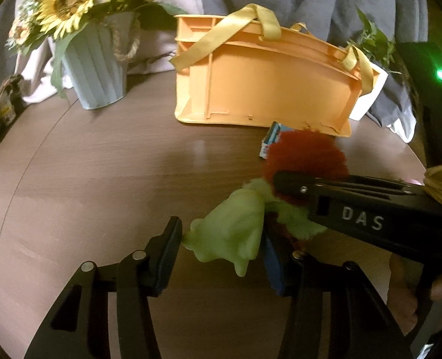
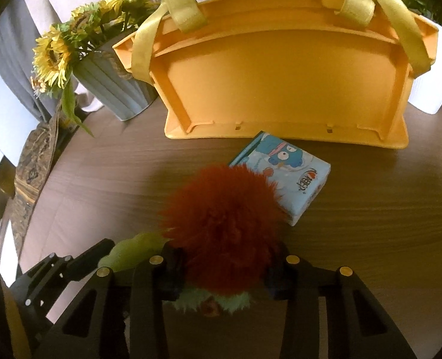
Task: Organize soft objects
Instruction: 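Grasp the green plush with the left tool while the right tool grasps the red pompom toy, then carry the green plush with the left tool while the right tool carries the red pompom over the crate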
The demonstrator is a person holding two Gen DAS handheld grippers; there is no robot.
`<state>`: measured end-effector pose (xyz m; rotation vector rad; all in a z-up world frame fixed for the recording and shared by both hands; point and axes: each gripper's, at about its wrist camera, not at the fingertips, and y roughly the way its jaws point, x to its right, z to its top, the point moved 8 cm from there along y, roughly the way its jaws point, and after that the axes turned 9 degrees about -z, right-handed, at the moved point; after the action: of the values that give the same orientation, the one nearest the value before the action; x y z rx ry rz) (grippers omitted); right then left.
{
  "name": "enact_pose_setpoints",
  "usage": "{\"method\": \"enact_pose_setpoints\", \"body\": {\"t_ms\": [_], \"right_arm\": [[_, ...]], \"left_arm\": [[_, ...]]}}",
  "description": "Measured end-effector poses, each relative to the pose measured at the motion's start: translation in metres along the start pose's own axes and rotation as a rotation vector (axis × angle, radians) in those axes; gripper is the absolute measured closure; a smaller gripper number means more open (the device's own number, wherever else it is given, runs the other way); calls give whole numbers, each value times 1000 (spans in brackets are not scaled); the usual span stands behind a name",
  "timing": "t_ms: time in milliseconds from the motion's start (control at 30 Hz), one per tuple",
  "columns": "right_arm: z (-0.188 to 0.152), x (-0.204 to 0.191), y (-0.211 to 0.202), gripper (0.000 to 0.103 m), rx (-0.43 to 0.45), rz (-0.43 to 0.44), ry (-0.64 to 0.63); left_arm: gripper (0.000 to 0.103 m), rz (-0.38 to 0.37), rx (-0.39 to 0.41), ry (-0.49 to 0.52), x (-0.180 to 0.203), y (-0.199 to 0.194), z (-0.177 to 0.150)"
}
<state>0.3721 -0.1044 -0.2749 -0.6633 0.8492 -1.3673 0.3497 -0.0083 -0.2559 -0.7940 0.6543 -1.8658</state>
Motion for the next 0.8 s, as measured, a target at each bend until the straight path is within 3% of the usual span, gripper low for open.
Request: {"method": "enact_pose_setpoints", "body": {"t_ms": [333, 800], "right_arm": [[1, 12, -27, 63, 46, -30, -12], [17, 24, -88, 63, 176, -81, -7]], "left_arm": [[53, 6, 48, -52, 3, -22, 11], [53, 8, 181, -67, 22, -66, 50]]}}
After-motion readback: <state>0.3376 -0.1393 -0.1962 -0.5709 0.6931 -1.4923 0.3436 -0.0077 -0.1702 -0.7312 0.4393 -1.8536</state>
